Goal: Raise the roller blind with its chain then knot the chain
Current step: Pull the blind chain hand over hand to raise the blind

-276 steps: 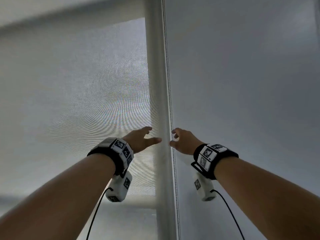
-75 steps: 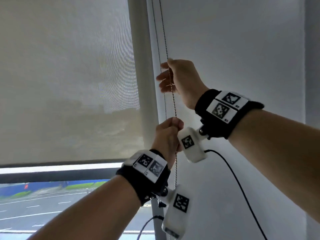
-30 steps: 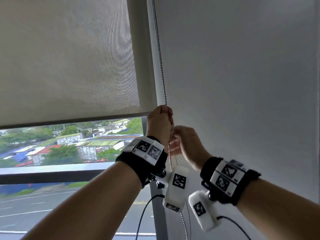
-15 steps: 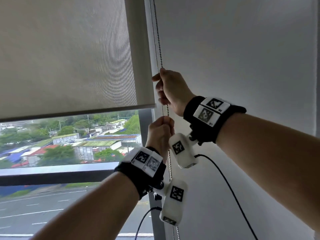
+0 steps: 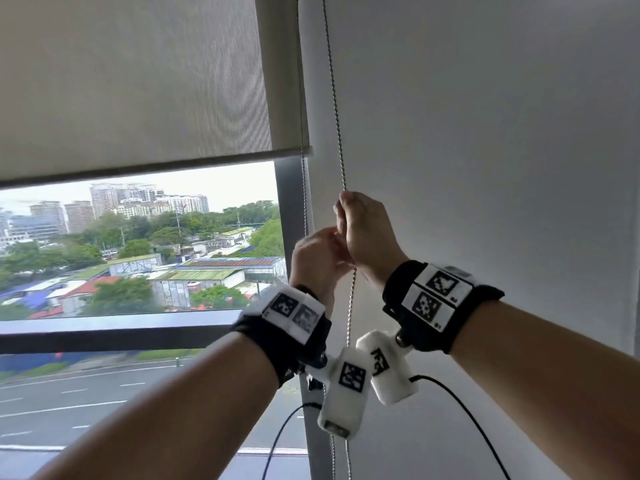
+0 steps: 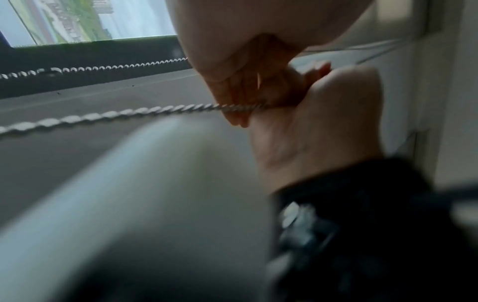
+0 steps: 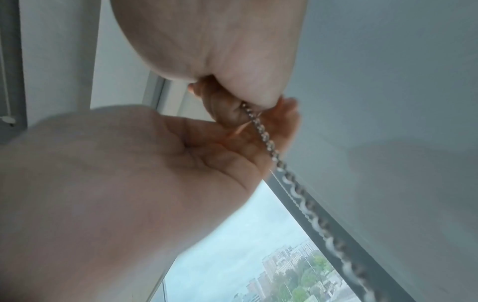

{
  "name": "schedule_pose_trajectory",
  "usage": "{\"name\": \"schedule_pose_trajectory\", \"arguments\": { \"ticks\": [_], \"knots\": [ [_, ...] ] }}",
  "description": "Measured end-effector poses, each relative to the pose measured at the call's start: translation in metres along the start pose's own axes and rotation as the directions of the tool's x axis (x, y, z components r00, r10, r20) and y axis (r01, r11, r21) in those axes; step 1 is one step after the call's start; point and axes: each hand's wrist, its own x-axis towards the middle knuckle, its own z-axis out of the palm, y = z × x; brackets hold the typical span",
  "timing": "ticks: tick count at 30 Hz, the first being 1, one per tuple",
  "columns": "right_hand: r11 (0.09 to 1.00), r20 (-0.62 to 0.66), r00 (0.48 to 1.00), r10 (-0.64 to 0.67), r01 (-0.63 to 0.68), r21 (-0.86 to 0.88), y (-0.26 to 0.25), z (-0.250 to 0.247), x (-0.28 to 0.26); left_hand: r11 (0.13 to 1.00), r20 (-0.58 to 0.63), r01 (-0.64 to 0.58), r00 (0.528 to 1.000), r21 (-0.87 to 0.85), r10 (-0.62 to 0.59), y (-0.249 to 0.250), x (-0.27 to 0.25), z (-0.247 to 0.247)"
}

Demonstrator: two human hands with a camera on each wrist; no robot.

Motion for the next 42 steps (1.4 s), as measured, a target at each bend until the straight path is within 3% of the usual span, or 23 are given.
{"name": "schedule_pose_trajectory", "arguments": {
  "ticks": [2,7,11,15,18,23,29,35,42],
  "knots": [
    [0.999,0.030,0.999,0.030,-0.031,0.014,0.008,-0.002,-0.009,0.999,-0.010,-0.034,0.999,0.011,0.034,0.015,0.006,0.002],
    [0.991,0.096,0.990,0.106,-0.113,0.072,0.019,0.000,-0.033,0.998,0.097,-0.061,0.994,0.020,0.059,0.048,0.027,0.020],
    [0.982,0.104,0.986,0.129,-0.142,0.124,0.026,0.003,-0.042,0.997,0.017,-0.057,0.998,0.052,0.056,0.046,0.034,0.028],
    [0.968,0.214,0.961,0.177,-0.209,0.138,0.024,-0.003,-0.045,0.997,-0.032,-0.035,0.999,0.068,0.037,0.042,0.031,0.023],
    [0.981,0.254,0.951,0.178,-0.192,0.031,0.012,-0.019,-0.034,0.997,-0.026,-0.042,0.999,0.070,0.044,0.038,0.026,0.020],
    [0.996,0.176,0.982,0.074,-0.064,-0.060,-0.022,-0.032,0.002,0.989,-0.009,-0.046,0.999,0.142,0.048,0.020,0.010,0.009],
    [0.994,0.207,0.975,0.087,-0.098,0.045,-0.056,-0.018,0.029,0.980,-0.026,0.073,0.997,0.183,-0.069,-0.021,-0.015,-0.006],
    [0.980,0.105,0.983,0.151,-0.163,0.113,-0.042,0.001,0.034,0.967,-0.035,0.126,0.992,0.223,-0.122,-0.041,-0.026,-0.013],
    [0.999,0.007,1.000,-0.019,0.018,0.029,-0.028,0.008,0.030,0.982,0.109,0.138,0.982,0.132,-0.152,-0.028,-0.023,-0.009]
  ]
}}
